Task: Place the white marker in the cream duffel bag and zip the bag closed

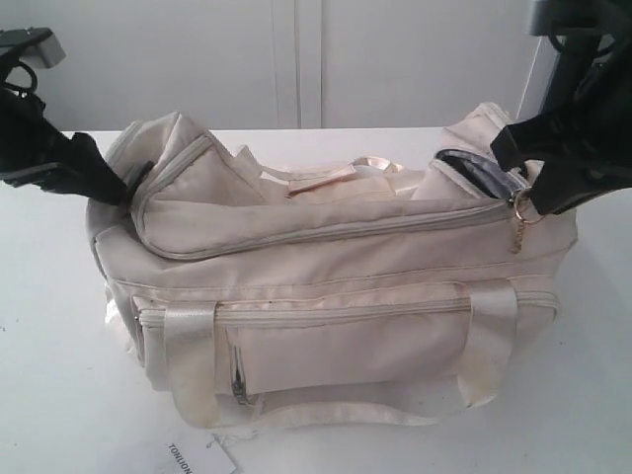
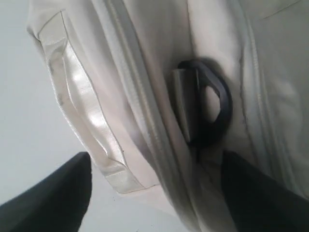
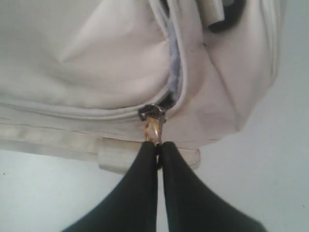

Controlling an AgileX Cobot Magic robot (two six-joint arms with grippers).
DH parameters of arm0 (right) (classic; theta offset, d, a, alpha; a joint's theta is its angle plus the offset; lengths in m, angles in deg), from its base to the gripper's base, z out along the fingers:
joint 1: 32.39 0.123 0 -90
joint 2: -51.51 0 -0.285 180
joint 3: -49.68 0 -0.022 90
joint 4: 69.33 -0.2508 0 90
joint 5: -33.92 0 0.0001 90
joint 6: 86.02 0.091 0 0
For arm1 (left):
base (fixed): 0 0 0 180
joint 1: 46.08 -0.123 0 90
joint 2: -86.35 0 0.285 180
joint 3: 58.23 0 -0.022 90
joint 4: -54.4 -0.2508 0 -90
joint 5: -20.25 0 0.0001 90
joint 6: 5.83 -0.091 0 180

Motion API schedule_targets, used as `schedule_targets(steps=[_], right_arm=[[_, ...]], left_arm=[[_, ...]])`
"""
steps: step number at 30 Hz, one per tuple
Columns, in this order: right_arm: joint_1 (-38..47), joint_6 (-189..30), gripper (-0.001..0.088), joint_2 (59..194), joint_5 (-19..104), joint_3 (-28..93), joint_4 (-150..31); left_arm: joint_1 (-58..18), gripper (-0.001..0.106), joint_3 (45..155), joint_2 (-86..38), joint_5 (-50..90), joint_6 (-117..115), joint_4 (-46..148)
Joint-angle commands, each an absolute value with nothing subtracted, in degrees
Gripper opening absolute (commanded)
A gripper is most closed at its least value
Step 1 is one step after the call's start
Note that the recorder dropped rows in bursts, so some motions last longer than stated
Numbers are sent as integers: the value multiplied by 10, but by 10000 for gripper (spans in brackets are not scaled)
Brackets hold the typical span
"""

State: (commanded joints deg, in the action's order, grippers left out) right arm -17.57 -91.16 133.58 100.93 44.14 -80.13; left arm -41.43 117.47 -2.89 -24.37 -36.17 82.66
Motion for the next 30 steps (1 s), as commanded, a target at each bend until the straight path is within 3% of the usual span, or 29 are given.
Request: schedule_targets(steps=[7, 12, 21, 27, 29, 30], right_arm=[[-176, -919, 0, 1336, 1006, 441, -810], [-176, -919, 0, 1336, 1004, 441, -810], [-176, -919, 0, 1336, 992, 441, -810], [-176, -919, 0, 1336, 989, 441, -810], [-176, -919, 0, 1336, 989, 441, -808], [-176, -919, 0, 1336, 989, 441, -798]], left_arm=[[-400, 817, 1184, -86, -321, -531, 982], [-308, 817, 1177, -78, -311, -599, 1005], [-125, 817, 1137, -32, -100, -693, 1001], [-44, 817, 1137, 44, -9, -738, 1003], [-36, 727, 1137, 64, -20, -753, 1003], [-34, 583, 1137, 73, -38, -762, 1002]])
